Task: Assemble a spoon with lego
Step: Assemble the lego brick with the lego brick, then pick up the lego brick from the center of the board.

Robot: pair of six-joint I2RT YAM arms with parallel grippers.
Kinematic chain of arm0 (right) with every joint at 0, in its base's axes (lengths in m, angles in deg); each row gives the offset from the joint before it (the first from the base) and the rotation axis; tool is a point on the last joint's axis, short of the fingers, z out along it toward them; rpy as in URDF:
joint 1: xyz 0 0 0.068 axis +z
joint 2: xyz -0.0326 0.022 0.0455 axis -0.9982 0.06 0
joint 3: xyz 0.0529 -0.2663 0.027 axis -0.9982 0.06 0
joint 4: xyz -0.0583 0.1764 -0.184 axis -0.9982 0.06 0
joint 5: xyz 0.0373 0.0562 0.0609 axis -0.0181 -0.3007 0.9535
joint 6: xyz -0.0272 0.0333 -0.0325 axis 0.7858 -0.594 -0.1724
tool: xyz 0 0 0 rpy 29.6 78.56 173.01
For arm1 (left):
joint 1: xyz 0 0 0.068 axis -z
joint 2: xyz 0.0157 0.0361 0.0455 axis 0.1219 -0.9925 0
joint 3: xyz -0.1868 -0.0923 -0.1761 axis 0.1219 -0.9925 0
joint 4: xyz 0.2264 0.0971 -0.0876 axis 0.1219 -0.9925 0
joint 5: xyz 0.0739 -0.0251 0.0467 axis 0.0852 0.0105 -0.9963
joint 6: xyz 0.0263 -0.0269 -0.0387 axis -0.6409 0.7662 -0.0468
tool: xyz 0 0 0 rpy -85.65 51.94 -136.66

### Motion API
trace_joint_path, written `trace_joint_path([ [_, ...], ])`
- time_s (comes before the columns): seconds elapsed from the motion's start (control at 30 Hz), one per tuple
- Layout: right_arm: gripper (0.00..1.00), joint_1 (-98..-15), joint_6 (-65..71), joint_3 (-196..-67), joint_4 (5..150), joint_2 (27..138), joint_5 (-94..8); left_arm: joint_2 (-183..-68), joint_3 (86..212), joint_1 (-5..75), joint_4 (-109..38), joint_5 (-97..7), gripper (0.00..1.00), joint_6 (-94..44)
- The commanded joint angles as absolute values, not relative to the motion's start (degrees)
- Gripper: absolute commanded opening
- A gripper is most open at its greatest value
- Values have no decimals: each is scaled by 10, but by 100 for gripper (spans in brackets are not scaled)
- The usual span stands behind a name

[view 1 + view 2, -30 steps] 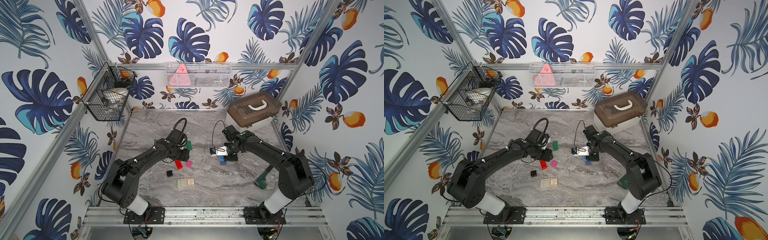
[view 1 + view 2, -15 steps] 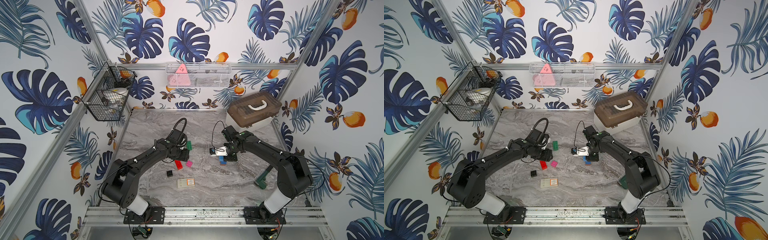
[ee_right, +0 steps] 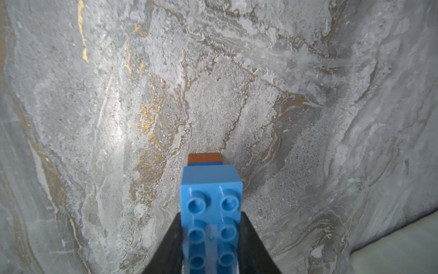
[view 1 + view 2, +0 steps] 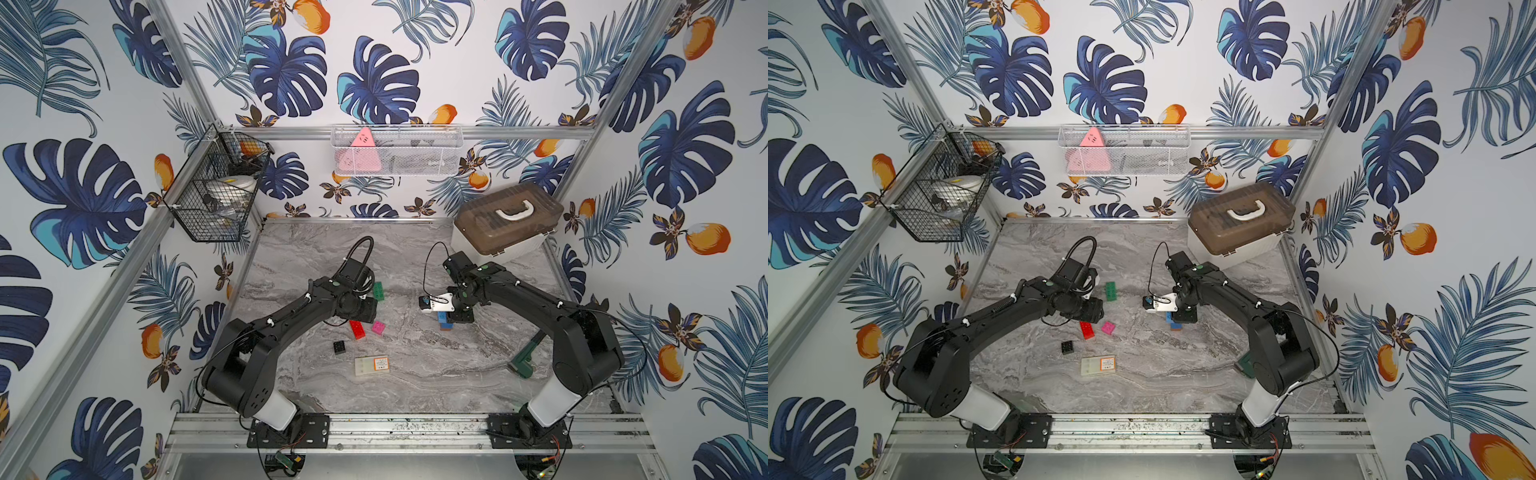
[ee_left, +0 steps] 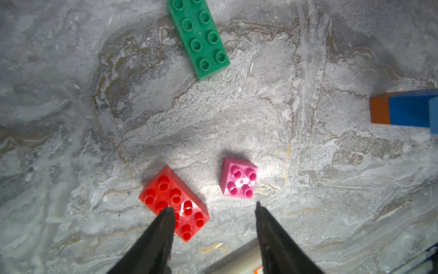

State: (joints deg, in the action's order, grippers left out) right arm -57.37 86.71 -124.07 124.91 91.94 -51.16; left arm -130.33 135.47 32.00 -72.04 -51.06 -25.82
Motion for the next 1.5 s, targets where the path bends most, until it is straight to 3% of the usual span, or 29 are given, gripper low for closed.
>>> trace_joint_path([
  [0.0,24,-572,864,-1231,1265,936,-511,-1299,1356,321,-723,-519,61,-269],
  [0.43,38,-572,853,-1247,1257,924,-511,-1300,1354,324,-724,-523,60,-268],
  [0.9,60,-572,846,-1245,1244,917,-521,-1305,1354,328,-726,-528,60,-270],
  [1.47,66,-598,802,-1218,1214,802,-498,-1324,1374,364,-752,-556,62,-269],
])
